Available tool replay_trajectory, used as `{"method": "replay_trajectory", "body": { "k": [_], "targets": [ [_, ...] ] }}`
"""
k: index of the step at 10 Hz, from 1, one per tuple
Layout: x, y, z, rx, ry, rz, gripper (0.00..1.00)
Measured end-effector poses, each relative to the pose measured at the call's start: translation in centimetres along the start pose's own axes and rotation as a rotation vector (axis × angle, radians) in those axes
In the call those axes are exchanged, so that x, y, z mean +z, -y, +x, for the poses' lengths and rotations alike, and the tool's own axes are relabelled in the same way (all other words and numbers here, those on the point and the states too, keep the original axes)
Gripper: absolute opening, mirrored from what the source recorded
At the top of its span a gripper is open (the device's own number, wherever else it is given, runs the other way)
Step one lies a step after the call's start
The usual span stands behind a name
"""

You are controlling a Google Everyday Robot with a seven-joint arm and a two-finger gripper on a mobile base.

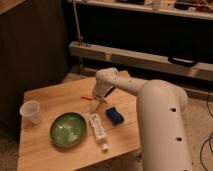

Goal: Place the pepper in the ceramic bowl

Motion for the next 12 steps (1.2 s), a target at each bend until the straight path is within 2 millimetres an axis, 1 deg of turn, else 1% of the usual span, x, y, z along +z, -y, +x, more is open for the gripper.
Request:
{"method": "replay_trajectory", "body": {
  "k": [2, 3, 5, 6, 7, 8, 9, 10, 11, 12],
  "targets": [
    [-0.2, -0.1, 0.5, 0.020, -0.001, -0.005, 0.22],
    [-0.5, -0.1, 0.9, 0.032, -0.002, -0.007, 0.15],
    [-1.8, -0.1, 0.7, 0.046, 0.015, -0.005, 0.14],
    [-3.1, -0.2, 0.1, 0.044, 0.043, -0.004, 0.14],
    [-5.4, -0.9, -1.0, 0.023, 0.086, -0.006, 0.14],
    [-7.3, -1.8, -2.2, -0.004, 0.117, -0.012, 0.14],
    [-8.7, -2.8, -3.2, -0.030, 0.137, -0.023, 0.14],
    [-10.3, -5.0, -4.7, -0.069, 0.160, -0.048, 0.14],
    [-11.0, -7.1, -5.8, -0.099, 0.169, -0.075, 0.14],
    [-11.3, -10.0, -6.9, -0.140, 0.173, -0.110, 0.14]
  ]
}}
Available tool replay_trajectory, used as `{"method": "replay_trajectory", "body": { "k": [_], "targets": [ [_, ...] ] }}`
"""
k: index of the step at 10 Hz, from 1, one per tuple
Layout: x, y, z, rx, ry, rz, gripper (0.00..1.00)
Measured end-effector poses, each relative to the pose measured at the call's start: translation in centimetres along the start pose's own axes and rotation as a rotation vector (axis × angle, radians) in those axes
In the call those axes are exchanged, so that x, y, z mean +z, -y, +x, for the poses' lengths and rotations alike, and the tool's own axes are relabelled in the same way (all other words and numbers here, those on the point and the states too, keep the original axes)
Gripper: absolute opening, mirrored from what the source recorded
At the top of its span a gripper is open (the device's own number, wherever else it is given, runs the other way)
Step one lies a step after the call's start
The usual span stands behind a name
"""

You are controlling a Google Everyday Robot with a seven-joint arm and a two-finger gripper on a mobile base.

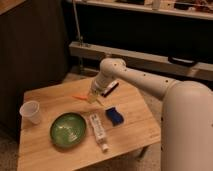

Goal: Place the pepper in the ceramic bowl

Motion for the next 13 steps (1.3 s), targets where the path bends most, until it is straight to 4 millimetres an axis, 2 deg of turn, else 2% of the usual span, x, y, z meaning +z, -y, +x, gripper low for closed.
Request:
{"method": "replay_trajectory", "body": {
  "k": [3, 4, 6, 8, 10, 11, 13],
  "targets": [
    [2.6, -6.7, -2.4, -0.089, -0.008, -0.104, 0.14],
    [3.8, -9.0, -2.8, -0.114, -0.014, -0.148, 0.18],
    [5.1, -11.4, -3.2, -0.150, -0.023, -0.207, 0.35],
    [6.0, -12.4, -3.0, -0.184, -0.049, -0.232, 0.58],
    [6.9, -12.7, -2.4, -0.193, -0.078, -0.233, 0.74],
    [7.4, -12.8, -2.1, -0.188, -0.095, -0.231, 0.79],
    [8.2, -12.9, -1.7, -0.172, -0.116, -0.230, 0.80]
  ]
}}
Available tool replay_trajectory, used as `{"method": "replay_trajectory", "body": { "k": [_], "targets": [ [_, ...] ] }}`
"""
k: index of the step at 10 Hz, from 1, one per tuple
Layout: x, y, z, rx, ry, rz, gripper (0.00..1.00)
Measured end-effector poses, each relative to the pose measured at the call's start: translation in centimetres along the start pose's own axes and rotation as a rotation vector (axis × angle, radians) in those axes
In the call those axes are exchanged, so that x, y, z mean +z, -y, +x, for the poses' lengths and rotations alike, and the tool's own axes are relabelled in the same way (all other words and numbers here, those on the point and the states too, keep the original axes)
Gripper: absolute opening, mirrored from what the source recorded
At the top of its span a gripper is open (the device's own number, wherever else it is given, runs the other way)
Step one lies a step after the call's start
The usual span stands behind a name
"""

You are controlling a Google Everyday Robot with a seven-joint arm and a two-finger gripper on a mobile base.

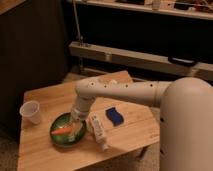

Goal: Place the pepper in the ceramic bowl

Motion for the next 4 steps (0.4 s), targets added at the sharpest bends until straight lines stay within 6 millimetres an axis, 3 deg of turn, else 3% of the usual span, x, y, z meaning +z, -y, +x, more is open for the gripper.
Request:
{"method": "replay_trajectory", "body": {
  "k": [4],
  "targets": [
    [-0.37, 0.42, -0.16, 0.060, 0.037, 0.000, 0.80]
  ]
}}
